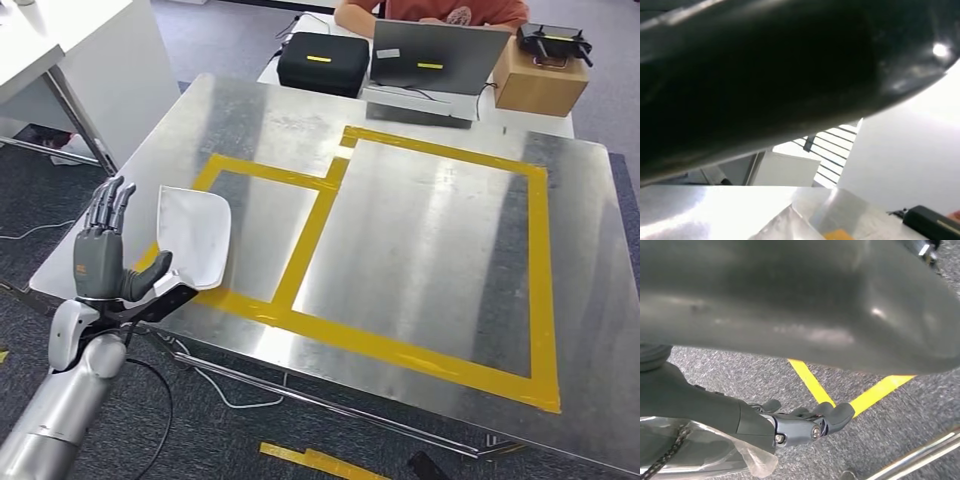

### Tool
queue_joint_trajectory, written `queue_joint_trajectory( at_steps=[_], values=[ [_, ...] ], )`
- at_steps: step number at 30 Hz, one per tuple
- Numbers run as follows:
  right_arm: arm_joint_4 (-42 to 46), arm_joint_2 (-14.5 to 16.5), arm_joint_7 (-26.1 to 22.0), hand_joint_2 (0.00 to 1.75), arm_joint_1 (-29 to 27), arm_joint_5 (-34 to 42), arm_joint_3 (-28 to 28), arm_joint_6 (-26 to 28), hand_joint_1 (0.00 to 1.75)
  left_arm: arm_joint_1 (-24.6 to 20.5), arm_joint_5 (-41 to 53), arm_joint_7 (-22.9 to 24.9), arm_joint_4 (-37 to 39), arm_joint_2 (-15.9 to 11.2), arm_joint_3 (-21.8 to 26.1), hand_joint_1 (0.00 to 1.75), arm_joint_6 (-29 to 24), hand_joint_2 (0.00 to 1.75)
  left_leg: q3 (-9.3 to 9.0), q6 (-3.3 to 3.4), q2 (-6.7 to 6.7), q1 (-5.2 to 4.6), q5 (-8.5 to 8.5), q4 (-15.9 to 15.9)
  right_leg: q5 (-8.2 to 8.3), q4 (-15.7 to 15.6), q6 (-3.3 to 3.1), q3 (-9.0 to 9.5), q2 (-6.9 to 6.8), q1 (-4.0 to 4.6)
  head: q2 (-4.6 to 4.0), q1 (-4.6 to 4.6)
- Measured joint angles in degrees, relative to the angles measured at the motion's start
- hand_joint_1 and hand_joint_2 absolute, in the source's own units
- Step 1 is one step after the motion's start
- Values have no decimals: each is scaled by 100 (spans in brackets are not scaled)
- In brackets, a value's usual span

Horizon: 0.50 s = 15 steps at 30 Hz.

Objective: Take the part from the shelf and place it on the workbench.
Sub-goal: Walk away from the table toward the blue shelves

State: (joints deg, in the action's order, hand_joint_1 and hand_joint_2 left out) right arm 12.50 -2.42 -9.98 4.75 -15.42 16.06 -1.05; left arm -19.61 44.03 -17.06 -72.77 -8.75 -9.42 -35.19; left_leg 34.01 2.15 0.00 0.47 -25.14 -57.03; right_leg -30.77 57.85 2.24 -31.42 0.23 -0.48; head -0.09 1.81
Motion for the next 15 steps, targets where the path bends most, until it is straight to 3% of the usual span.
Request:
queue_joint_trajectory(
  at_steps=[1,3,4,5,6,8,10,13,15],
  values=[
    [0,0,-1,0,5,-2,0,-1,0,13,9,-1,-65,2,3,0,-10,0,-32,29,10,17,44,76,-157,214,-3,-95,2,-3,0,-7],
    [0,1,-3,0,7,-3,1,-3,0,44,23,-1,-140,3,4,0,-23,0,-34,38,18,18,76,112,-536,929,-1,-416,3,-33,0,-16],
    [0,2,-3,0,1,-4,1,-4,0,70,28,-1,-161,3,4,0,-26,0,-23,26,19,24,82,111,-649,1253,18,-565,1,-57,0,-16],
    [0,2,-2,0,-5,-7,1,-4,0,97,38,-1,-172,3,4,0,-27,0,-11,6,19,37,87,105,-656,1418,48,-644,-3,-84,0,-15],
    [0,2,-2,0,-8,-10,0,-4,0,118,56,-1,-184,3,4,0,-31,0,6,-26,19,59,90,91,-552,1369,88,-624,-8,-116,0,-14],
    [0,5,1,0,10,-18,1,-5,0,137,112,0,-213,2,6,0,-46,0,62,-134,15,117,75,7,-178,741,204,-318,-34,-205,0,-19],
    [0,36,3,0,42,-27,2,-6,0,135,172,2,-263,-15,20,0,-68,0,155,-267,5,140,42,-145,31,222,248,-27,-3,-254,0,-46],
    [0,65,5,0,50,-38,0,-9,0,142,213,8,-314,-45,37,0,-89,0,234,-379,-10,135,65,-263,23,220,141,-48,58,-258,0,-53],
    [0,65,5,0,45,-38,0,-11,0,162,218,14,-320,-52,39,0,-88,0,291,-409,-7,156,-68,-378,56,247,49,-115,50,-243,0,-33]
  ],
)
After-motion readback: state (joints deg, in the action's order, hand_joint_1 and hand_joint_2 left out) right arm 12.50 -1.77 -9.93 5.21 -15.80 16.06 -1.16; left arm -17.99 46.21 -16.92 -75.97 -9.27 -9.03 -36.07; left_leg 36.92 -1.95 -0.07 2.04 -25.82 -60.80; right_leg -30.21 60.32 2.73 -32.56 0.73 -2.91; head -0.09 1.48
